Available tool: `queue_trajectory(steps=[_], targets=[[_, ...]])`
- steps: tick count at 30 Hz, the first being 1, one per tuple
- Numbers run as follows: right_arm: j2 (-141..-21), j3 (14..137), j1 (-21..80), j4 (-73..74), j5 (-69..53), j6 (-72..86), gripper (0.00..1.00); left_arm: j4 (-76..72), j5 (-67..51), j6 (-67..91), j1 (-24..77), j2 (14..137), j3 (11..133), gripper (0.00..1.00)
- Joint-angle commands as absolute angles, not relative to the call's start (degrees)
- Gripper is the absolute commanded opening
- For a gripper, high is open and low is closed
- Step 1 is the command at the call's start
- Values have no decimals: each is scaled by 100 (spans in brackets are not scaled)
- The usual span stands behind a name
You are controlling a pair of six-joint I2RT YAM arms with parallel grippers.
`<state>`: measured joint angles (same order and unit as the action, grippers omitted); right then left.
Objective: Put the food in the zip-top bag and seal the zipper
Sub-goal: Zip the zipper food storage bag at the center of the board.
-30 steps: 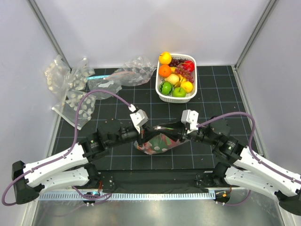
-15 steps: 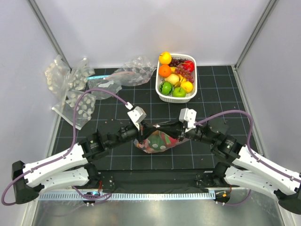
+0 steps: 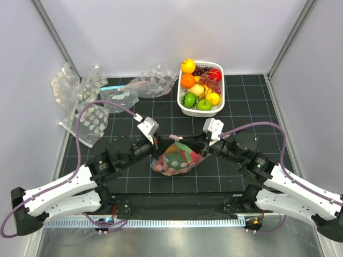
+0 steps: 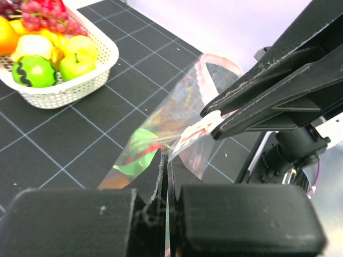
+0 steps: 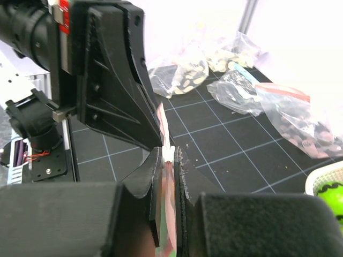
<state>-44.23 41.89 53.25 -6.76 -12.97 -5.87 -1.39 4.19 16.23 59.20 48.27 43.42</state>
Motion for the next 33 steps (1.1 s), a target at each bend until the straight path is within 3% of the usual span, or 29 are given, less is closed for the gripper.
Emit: queue_trajectory(steps=[1, 11, 20, 33], targets=[[-4210, 4351, 5326, -729, -800, -510, 1, -545, 1011, 1749, 5739, 4500, 4351, 0], [-4061, 4254, 5326, -782, -27, -413, 1, -19, 2644, 2371, 5494, 4465, 4342, 0], [-3999, 4201, 5326, -782, 666, -343, 1, 860, 2697, 3462, 4308, 4781, 4491, 0], [-3437, 3788, 5335, -1019, 2293, -114, 1, 1222, 3155, 4254, 3876, 4729, 4403, 0]])
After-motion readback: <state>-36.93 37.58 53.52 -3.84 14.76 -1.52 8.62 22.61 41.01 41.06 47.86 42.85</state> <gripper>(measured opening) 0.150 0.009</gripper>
